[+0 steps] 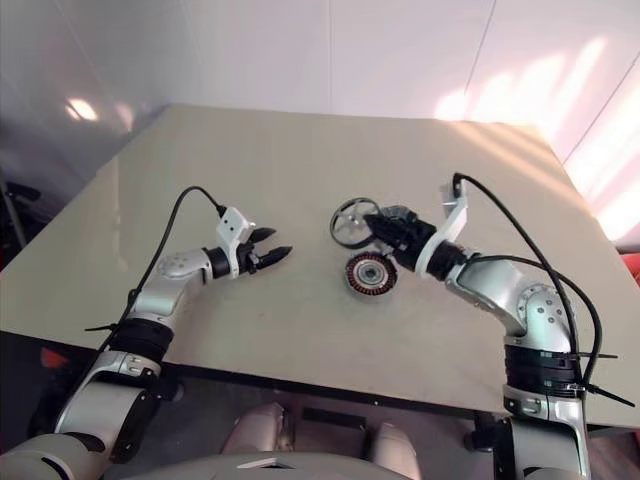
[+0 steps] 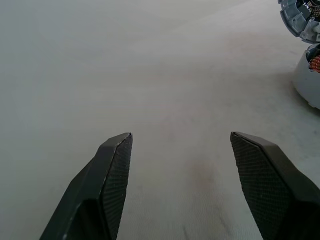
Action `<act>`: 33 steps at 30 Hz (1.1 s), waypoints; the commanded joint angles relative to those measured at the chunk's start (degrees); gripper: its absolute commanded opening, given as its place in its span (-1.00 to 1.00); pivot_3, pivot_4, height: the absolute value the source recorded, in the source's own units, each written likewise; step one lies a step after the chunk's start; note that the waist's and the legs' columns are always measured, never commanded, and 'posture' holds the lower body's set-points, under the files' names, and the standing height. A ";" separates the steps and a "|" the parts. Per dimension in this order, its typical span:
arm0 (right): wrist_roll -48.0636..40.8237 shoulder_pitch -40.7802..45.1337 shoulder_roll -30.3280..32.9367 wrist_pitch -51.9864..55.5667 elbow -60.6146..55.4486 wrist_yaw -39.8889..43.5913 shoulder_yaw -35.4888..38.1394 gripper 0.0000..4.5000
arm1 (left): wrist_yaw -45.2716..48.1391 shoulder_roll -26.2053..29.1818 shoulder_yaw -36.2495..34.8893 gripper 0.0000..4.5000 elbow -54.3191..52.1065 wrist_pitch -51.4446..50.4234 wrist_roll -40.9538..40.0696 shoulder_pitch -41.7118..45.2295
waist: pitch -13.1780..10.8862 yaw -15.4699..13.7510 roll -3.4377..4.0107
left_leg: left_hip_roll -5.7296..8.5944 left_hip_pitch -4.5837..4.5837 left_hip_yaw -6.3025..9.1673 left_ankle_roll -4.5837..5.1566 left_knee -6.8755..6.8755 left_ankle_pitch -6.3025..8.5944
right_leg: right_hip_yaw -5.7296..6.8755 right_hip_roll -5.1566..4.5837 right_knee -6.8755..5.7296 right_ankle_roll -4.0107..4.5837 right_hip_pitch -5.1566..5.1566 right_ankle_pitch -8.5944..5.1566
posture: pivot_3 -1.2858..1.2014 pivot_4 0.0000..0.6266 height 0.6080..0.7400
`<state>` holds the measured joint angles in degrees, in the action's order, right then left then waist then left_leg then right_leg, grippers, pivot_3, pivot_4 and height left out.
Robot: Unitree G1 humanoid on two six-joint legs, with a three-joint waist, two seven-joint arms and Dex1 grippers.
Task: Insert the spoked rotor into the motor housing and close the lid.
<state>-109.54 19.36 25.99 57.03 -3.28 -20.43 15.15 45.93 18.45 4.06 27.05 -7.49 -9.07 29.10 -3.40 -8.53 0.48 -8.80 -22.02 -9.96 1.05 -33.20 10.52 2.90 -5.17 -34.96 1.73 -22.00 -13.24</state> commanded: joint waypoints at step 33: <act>-3.45 -11.39 -5.43 -1.55 2.08 -0.04 1.55 -0.85 | 0.22 1.16 -0.54 0.48 -8.53 -6.00 -0.58 0.93 | 0.01 0.08 -0.03 | 0.00 -0.06 0.01 -0.01 0.01 0.00 | 0.01 0.00 0.02 -0.02 -0.05 0.00 | 0.03 -1.00 1.00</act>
<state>-111.31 6.80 20.42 56.14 -0.72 -21.09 16.68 45.99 19.14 4.16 18.91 -14.71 -9.22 29.10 -3.39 -8.45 0.46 -8.79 -22.07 -9.96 1.04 -33.19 10.52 2.91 -5.17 -34.94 1.70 -22.06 -13.24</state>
